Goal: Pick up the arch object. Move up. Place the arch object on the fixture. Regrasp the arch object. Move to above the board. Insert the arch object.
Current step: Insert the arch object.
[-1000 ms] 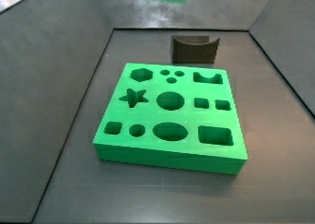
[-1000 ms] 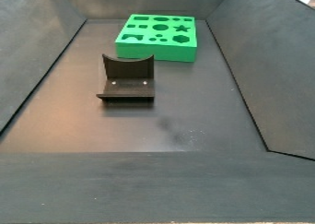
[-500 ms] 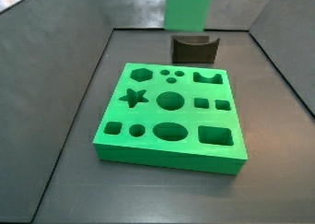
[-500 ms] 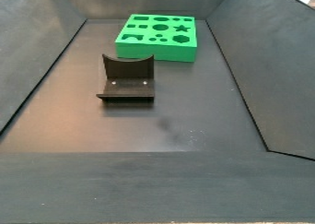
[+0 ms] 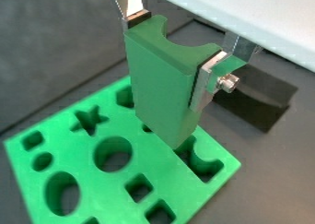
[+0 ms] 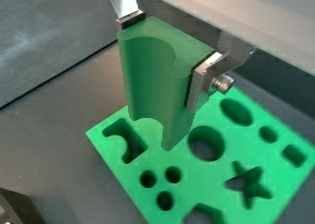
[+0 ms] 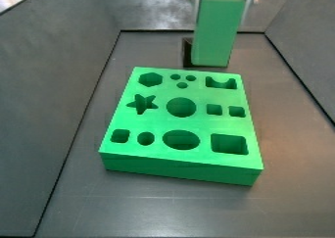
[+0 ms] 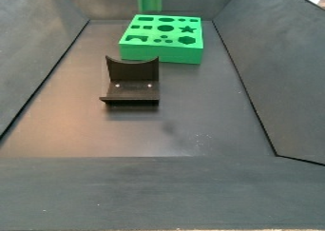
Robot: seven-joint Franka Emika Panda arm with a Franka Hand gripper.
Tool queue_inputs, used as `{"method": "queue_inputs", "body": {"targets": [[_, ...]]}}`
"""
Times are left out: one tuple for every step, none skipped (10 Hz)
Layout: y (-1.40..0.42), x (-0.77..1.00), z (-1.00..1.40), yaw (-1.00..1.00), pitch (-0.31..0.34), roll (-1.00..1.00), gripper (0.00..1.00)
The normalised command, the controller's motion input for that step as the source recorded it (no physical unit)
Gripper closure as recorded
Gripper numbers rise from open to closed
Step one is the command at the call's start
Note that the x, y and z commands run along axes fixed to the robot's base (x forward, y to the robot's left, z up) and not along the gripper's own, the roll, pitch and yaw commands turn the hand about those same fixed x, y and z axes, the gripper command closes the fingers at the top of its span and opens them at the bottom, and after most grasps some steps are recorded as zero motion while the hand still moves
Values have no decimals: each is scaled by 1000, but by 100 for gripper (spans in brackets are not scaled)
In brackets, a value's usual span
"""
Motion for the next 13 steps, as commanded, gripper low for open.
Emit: {"method": "queue_inputs", "body": {"targets": [[323, 737, -554, -517, 0, 0, 100], [323, 640, -489, -589, 0, -9, 100], [309, 223, -291, -97, 0, -54, 100], [160, 186, -206, 6, 0, -43, 100], [49, 189, -154, 54, 21, -3, 100], [0, 151, -83, 160, 49, 46, 100], [-6, 203, -269, 157, 0, 34, 100], [-80, 309, -357, 83, -29, 0, 100], [-20, 0, -220, 0, -13, 0, 100], [0, -123, -100, 0, -4, -9, 100], [0, -186, -63, 0, 0, -34, 100], [0, -194, -26, 0, -19, -116, 100], [0, -117, -57, 0, -49, -194, 100]]}}
